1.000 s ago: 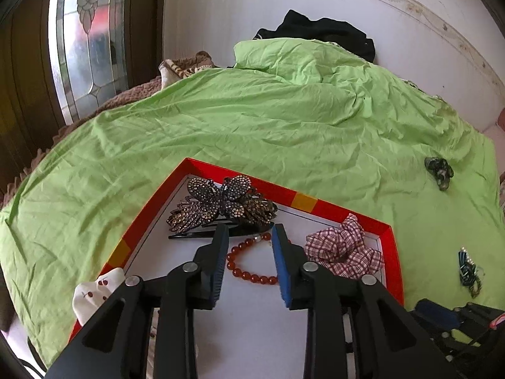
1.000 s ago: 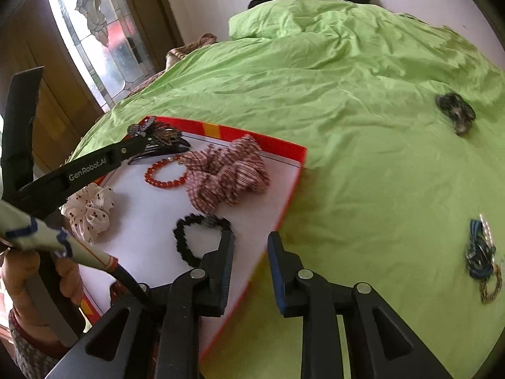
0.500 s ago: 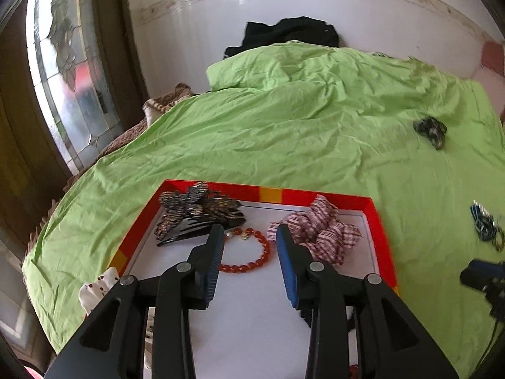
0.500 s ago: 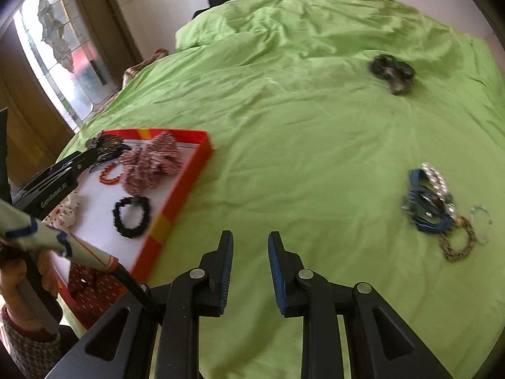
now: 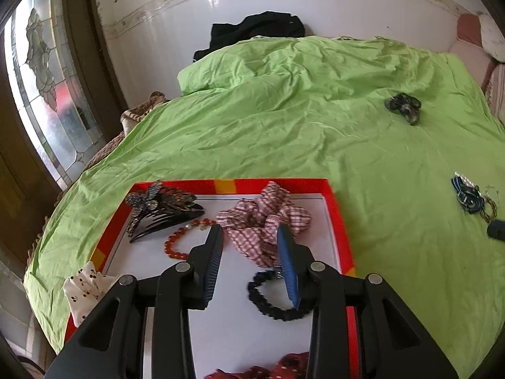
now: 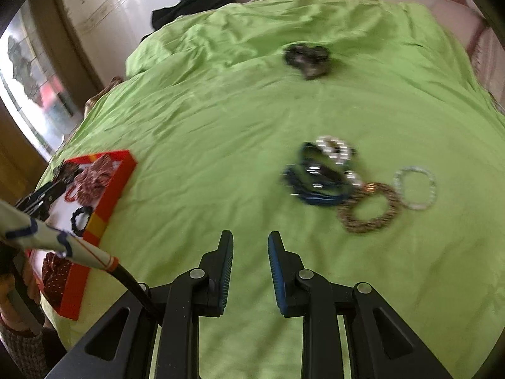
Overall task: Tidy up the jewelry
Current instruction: 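Move both tools back toward the remaining bracelets on the sheet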
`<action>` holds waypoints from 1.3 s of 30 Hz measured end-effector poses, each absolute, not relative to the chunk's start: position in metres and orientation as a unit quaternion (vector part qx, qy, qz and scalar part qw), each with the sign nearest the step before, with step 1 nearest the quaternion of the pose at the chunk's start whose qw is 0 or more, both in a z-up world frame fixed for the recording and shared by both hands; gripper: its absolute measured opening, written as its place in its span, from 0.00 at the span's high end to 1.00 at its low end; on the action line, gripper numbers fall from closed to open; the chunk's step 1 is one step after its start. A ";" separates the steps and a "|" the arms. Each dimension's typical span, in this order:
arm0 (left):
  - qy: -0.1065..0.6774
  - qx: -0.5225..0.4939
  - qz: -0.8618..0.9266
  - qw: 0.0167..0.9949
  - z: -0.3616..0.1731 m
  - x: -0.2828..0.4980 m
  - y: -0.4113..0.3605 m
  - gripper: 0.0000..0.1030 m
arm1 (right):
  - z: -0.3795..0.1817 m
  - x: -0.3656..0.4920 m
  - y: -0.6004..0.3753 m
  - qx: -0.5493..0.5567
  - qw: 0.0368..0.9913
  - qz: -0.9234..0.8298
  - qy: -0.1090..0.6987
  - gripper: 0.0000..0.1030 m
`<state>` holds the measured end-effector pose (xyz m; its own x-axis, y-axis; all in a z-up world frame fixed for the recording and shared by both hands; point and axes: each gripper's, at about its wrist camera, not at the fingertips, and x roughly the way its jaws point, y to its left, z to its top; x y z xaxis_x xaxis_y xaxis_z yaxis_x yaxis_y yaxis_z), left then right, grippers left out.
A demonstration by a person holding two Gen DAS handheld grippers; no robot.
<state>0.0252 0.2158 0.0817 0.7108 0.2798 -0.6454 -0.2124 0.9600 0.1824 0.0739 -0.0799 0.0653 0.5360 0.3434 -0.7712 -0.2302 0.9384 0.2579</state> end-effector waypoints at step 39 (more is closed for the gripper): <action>0.418 0.071 0.044 0.905 0.051 0.041 0.110 0.61 | 0.068 0.091 -0.223 0.152 0.903 0.098 0.391 0.66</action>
<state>0.0410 0.1101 0.0511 0.6474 0.1388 -0.7494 -0.0203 0.9861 0.1651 0.0909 -0.2227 0.0679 0.6754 0.2957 -0.6756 -0.0582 0.9346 0.3509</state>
